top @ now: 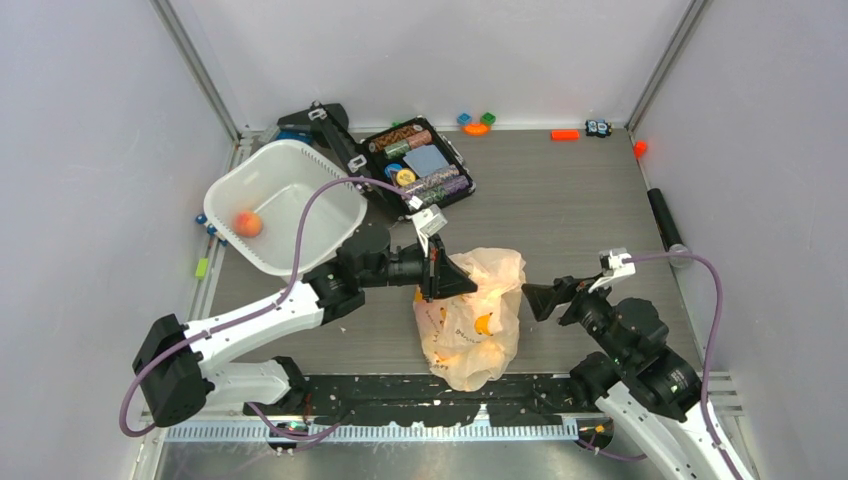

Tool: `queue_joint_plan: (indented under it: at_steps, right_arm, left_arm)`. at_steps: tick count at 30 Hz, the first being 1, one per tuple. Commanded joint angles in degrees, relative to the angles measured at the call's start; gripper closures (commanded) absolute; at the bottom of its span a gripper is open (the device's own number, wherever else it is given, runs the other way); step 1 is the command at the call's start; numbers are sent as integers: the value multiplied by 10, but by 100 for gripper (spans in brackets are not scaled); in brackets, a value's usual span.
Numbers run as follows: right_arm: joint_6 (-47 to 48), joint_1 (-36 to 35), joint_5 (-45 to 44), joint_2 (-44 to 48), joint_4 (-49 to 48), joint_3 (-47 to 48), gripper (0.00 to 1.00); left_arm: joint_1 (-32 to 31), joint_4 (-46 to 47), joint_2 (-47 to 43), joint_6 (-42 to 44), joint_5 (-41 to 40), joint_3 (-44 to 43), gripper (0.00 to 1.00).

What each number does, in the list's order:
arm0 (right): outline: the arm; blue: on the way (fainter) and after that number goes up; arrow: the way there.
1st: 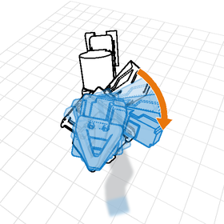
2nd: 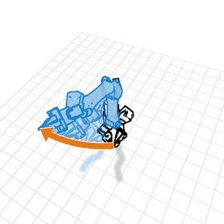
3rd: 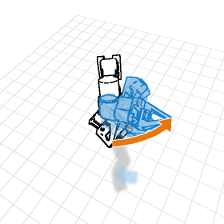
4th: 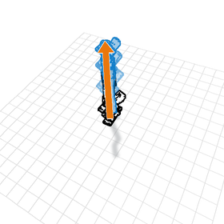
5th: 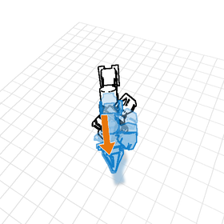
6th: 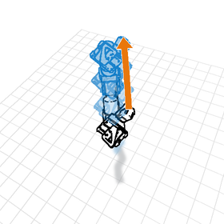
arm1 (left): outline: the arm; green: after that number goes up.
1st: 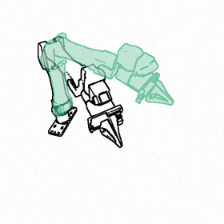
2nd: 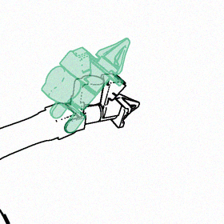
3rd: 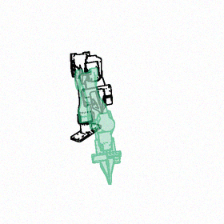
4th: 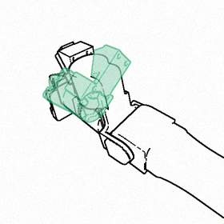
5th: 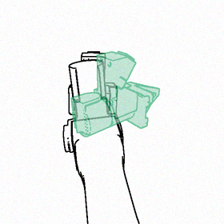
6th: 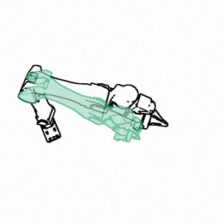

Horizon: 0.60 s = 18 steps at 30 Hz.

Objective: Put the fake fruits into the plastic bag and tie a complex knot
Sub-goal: Tie the plastic bag at the center of the board.

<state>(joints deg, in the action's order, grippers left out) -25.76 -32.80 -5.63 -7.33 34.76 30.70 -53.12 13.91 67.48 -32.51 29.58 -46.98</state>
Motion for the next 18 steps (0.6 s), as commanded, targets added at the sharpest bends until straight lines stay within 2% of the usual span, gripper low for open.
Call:
queue_joint_plan:
  at_steps: [1, 6, 8, 10, 14, 18]
  right_arm:
    - [-16, 2, -9, -14, 5, 10, 9]
    - [-31, 2, 31, 5, -26, -7, 9]
    - [-28, 2, 76, -3, -51, -24, 9]
    - [-24, 2, 164, -32, -84, -39, 10]
    - [-15, 2, 286, -88, -161, -59, 9]
    - [-17, 1, 331, -88, -242, -84, 8]
  left_arm:
    - [3, 31, -15, 7, -3, 6, 100]
    - [3, 35, -28, 11, -24, 18, 100]
    - [3, 40, -31, 11, -31, 23, 100]
    - [3, 53, -33, 10, -38, 30, 100]
    - [3, 76, -31, 6, -43, 40, 100]
    - [3, 110, -29, 0, -45, 55, 100]
